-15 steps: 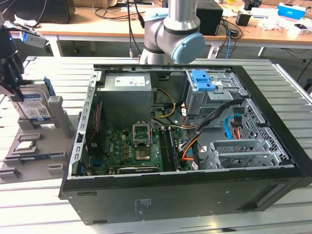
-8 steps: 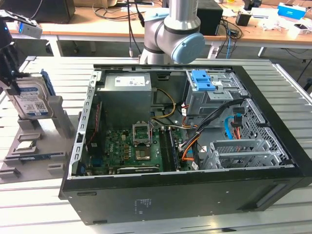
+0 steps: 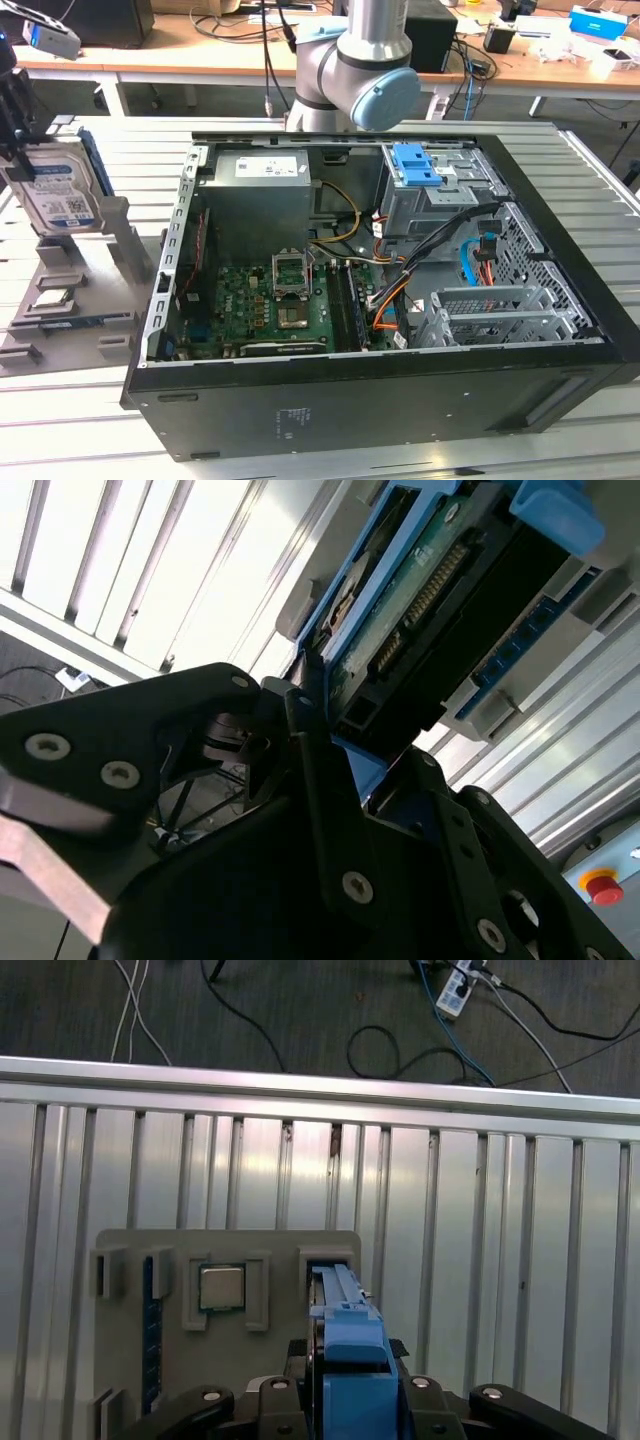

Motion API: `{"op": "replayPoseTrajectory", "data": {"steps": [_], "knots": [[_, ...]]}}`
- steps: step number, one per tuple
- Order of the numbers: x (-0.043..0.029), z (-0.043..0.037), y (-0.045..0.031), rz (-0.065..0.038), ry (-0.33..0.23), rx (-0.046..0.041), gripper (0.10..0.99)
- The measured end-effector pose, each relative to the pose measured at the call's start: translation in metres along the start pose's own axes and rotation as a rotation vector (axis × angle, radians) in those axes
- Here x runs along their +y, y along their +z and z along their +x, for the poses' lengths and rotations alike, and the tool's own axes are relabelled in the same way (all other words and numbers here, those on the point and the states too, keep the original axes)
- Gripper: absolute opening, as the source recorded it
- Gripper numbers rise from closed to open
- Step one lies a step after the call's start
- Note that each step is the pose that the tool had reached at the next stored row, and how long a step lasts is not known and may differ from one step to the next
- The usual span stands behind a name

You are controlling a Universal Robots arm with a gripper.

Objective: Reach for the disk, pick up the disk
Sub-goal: 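Pick up the disk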

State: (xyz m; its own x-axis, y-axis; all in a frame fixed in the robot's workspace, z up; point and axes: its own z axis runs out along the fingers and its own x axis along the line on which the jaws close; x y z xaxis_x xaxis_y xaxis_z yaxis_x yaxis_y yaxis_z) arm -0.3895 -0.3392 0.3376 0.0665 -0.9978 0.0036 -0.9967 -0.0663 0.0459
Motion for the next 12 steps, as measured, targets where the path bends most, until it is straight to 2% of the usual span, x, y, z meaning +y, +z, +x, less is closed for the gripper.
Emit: {"op": "replayPoseTrajectory", "data": {"steps": [3,9,12], "knots": [[0.0001,-0.0001,-0.0055,0.000,0.000,0.0000,0.369],[0.0005,-0.0005,-0.0248,0.000,0.000,0.0000,0.369],[0.0007,-0.0006,-0.0313,0.000,0.000,0.0000,0.369]]}}
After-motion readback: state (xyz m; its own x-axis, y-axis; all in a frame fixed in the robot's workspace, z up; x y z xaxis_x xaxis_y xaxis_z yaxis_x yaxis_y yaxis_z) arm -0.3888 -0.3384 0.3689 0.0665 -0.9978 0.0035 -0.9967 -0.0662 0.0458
